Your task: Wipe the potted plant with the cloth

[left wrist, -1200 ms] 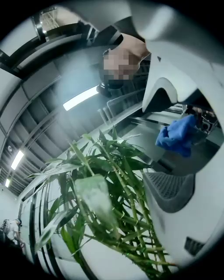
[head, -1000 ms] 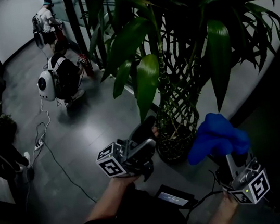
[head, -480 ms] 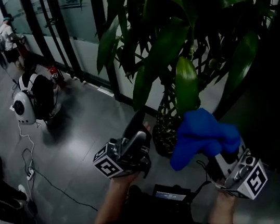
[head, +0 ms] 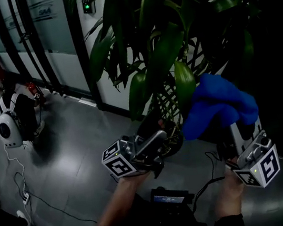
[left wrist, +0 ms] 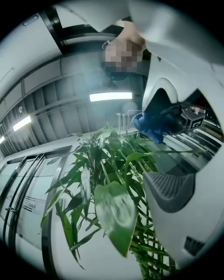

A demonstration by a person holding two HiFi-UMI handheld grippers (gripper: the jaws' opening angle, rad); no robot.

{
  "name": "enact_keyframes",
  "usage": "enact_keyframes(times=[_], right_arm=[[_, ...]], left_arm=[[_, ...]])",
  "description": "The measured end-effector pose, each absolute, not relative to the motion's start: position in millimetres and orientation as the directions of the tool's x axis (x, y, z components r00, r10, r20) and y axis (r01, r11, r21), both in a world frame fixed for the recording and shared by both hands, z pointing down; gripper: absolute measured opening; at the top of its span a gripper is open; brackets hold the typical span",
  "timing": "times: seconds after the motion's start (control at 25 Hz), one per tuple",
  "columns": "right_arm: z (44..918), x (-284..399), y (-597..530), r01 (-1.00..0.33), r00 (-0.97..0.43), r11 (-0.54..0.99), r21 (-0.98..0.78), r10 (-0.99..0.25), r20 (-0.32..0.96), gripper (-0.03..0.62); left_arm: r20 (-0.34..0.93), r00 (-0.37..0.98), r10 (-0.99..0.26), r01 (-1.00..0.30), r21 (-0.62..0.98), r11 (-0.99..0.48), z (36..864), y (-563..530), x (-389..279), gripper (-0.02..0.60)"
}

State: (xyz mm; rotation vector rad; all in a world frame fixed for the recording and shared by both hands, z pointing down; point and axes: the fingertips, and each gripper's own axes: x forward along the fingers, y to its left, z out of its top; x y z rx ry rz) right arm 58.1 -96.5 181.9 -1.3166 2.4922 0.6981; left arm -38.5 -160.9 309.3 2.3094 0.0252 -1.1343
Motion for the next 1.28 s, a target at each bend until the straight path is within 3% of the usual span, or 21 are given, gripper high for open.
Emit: enact_keyframes(times=[0.16, 0.52, 0.72, 0.96, 1.28], right_arm=[[160, 86, -126, -0.851, -0.524, 0.434, 0.294, -0.729, -0.44, 0.074], [142, 74, -181, -0.752, -0.66, 0.563, 0.344, -0.631, -0.409, 0.074], [174, 47, -218, -0.668, -0.736, 0.609, 0.428, -0.628, -0.254, 0.074], [219, 29, -227, -0.655, -0.742, 0.667, 0.356, -0.657, -0.134, 0.074], [239, 48, -210, -0.701, -0.713, 0.687, 0.19, -0.67, -0.209, 0.074]], left_arm=[[-0.734, 0.641, -0.225, 0.235, 0.466, -0.853, 291, -172, -17, 0.425], [-0.762, 0.609, -0.221, 0.18, 0.404, -0.897, 252, -196, 19, 0.425], [-0.776, 0.608, -0.166, 0.19, 0.346, -0.919, 246, -193, 30, 0.425], [-0.789, 0.605, -0.103, 0.234, 0.3, -0.925, 243, -185, 19, 0.425], [-0.84, 0.54, -0.046, 0.379, 0.291, -0.878, 237, -185, 9, 0.425]])
